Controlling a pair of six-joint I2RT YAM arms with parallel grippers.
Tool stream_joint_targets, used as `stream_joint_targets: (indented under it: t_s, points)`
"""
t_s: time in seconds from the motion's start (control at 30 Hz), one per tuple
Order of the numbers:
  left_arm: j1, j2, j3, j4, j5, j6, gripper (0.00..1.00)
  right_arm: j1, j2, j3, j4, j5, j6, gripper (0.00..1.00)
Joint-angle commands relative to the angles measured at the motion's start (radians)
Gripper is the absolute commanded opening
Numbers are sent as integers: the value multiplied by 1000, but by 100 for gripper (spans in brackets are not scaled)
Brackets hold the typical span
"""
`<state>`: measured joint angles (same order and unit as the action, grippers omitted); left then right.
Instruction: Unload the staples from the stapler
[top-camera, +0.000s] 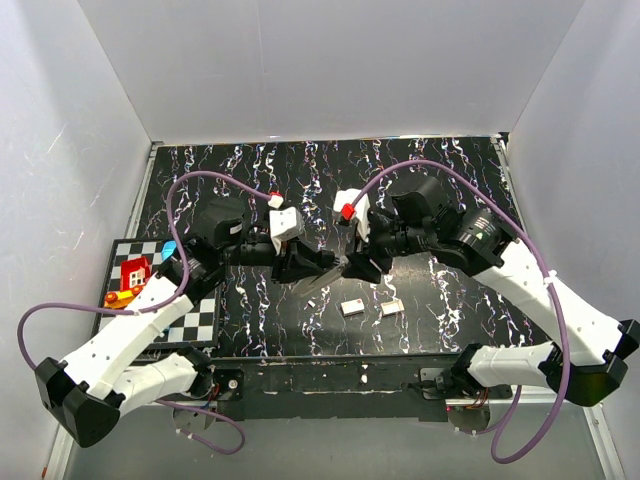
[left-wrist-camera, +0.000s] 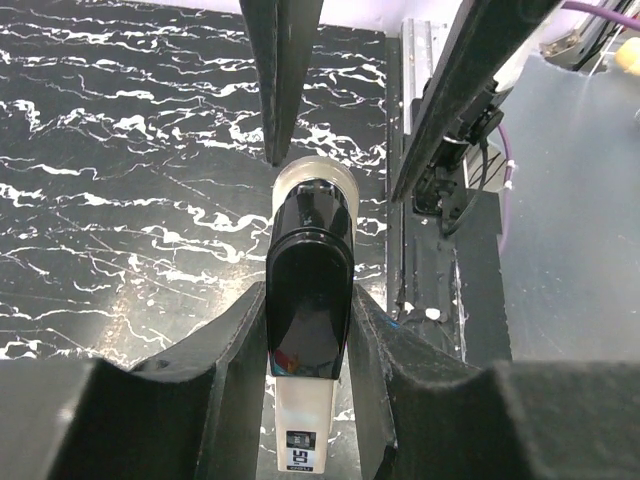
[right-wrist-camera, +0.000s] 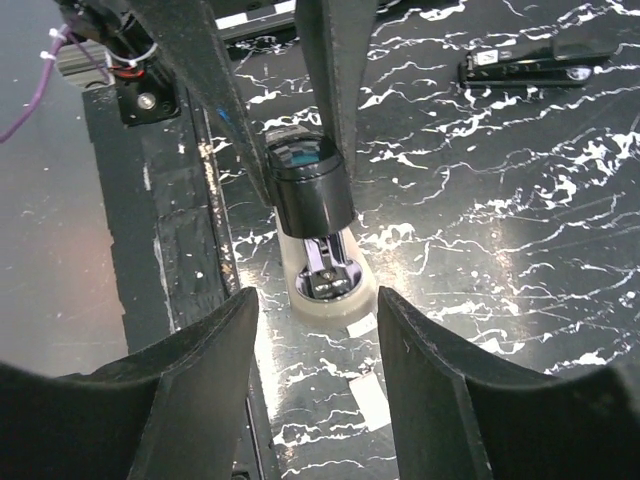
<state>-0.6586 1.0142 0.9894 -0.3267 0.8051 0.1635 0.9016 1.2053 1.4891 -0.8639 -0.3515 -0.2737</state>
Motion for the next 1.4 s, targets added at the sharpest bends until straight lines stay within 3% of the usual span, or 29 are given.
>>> stream_joint_targets:
  t_s: [0.0,0.27,0.4,0.63,0.8,0.83,0.87,0.9,1.37]
  points:
    - [-4,-52,-11,92,51,-39,0,28,13,63,5,-63,-25,59]
    - [-3,-48,-24,117,74,-58,0,51,54,76,11,-73,-33,58]
    - [-3,-62,-35,146,85,-76,0,63,68,79,9,-73,-42,53]
    - [-3,-75,-47,179,95,-97,0,69,82,85,-6,-72,-55,29]
    - [-3,-100,-61,210,83,-117,0,72,68,51,-3,-81,-50,22]
    - [-3,-104,-64,218,80,-122,0,72,65,42,0,-89,-50,18]
    - [-3,-111,-66,227,77,-127,0,72,63,33,2,-98,-48,5]
    - [-1,-117,-70,236,74,-131,0,74,60,25,3,-99,-47,1]
    - [5,-223,-123,362,2,-196,0,77,-79,-242,147,-158,44,1]
